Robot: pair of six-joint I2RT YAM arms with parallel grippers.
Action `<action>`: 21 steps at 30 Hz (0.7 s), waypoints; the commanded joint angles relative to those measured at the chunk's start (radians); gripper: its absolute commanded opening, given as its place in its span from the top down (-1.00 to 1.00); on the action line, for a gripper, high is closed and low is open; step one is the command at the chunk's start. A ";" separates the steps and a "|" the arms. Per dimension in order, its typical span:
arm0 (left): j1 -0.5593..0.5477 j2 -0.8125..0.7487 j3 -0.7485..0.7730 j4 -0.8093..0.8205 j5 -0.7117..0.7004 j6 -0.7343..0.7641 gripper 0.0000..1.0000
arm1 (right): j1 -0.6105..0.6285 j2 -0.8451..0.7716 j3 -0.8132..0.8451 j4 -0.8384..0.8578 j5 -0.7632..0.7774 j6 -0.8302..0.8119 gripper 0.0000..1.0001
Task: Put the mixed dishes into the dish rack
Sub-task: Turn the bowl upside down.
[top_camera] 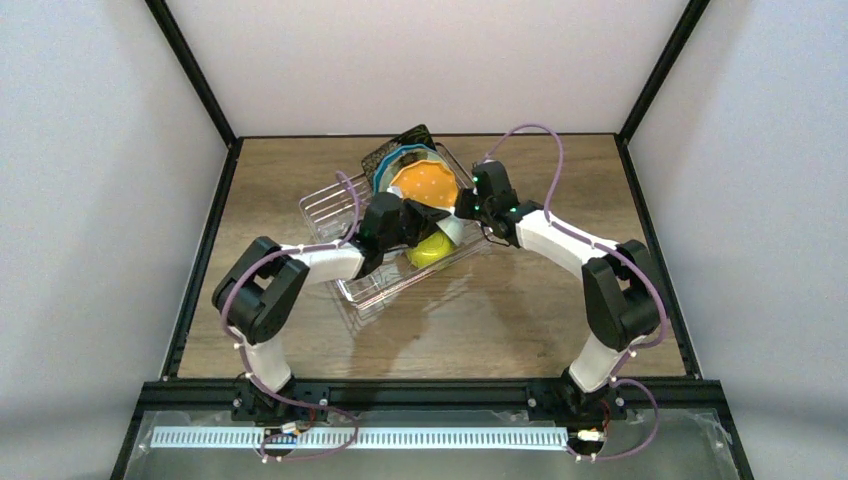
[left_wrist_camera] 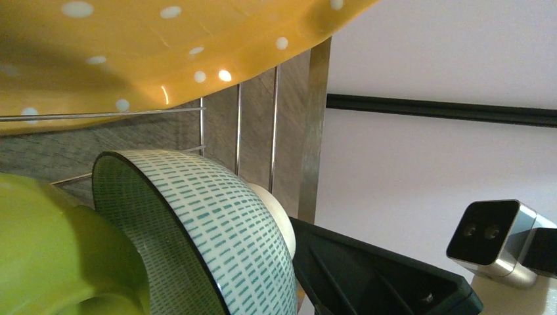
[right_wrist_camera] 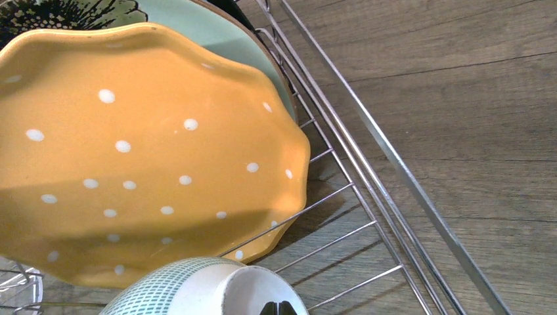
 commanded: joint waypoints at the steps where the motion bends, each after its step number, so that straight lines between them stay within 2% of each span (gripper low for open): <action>1: -0.004 -0.045 0.039 -0.085 -0.007 0.061 -0.04 | 0.019 -0.007 -0.007 -0.011 -0.045 0.010 0.99; 4: -0.004 -0.058 0.064 -0.163 -0.006 0.080 -0.14 | 0.023 -0.003 -0.007 -0.011 -0.046 0.010 0.99; 21: 0.004 -0.127 0.207 -0.664 -0.040 0.244 -0.16 | 0.058 0.017 0.033 -0.020 -0.050 0.022 0.99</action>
